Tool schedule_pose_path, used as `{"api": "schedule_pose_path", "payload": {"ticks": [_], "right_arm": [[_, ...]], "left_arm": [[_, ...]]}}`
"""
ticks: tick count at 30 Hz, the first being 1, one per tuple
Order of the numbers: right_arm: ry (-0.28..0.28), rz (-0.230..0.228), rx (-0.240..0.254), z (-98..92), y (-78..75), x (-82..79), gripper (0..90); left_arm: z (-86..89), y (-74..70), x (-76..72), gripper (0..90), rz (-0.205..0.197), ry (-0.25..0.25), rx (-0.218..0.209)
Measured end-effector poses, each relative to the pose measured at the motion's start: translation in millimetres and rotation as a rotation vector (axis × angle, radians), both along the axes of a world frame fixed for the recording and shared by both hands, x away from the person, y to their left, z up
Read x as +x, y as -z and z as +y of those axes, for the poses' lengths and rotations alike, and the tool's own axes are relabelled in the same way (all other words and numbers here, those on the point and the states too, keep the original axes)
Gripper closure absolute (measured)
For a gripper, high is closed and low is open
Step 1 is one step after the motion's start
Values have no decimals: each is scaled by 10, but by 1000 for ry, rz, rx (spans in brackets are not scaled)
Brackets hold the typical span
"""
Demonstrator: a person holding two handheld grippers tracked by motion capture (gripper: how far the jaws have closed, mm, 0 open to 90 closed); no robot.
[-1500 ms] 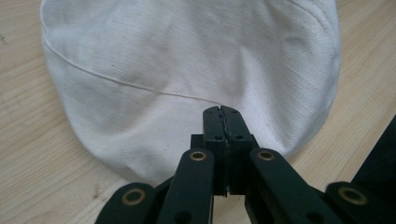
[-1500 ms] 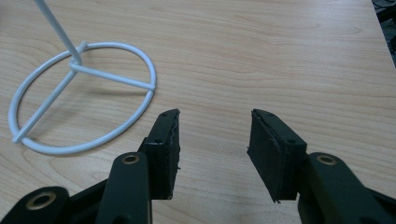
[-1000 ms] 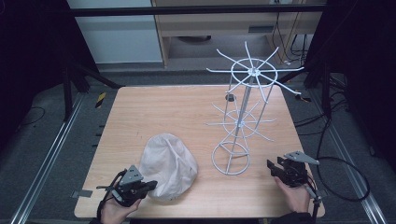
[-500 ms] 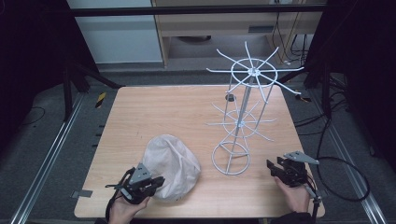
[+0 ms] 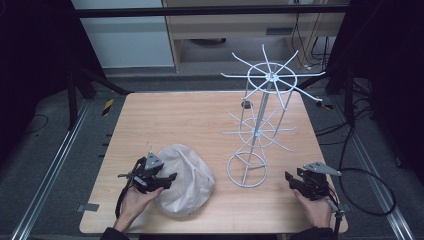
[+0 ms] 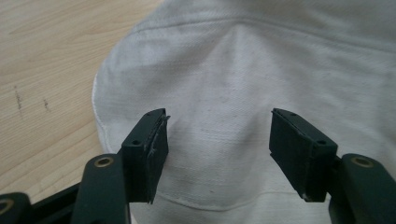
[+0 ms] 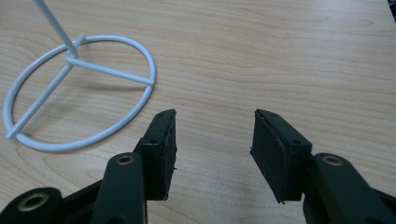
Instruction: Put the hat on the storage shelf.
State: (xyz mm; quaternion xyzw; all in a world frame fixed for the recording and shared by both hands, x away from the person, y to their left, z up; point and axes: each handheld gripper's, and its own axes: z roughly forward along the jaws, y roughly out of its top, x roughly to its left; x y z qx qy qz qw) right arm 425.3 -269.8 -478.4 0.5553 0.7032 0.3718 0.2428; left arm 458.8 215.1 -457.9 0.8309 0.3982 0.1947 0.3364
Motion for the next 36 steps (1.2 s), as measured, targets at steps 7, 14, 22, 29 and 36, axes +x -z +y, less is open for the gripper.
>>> {"api": "schedule_pose_path", "payload": {"ticks": [7, 14, 22, 29, 36], "right_arm": [[-9, 1, -8, 12, 8, 11, 497], [-5, 4, -1, 7, 5, 6, 499], [-6, 3, 2, 4, 1, 7, 505], [-2, -1, 0, -10, -1, 4, 507], [3, 1, 4, -16, -5, -4, 507]], "left_arm": [[22, 57, 56, 538, 29, -3, 12], [80, 65, 94, 832, 78, -37, -28], [67, 39, 59, 900, 51, -53, -16], [162, -66, -36, 900, -8, -100, -24], [418, -134, -162, 900, -66, -238, 21]]}}
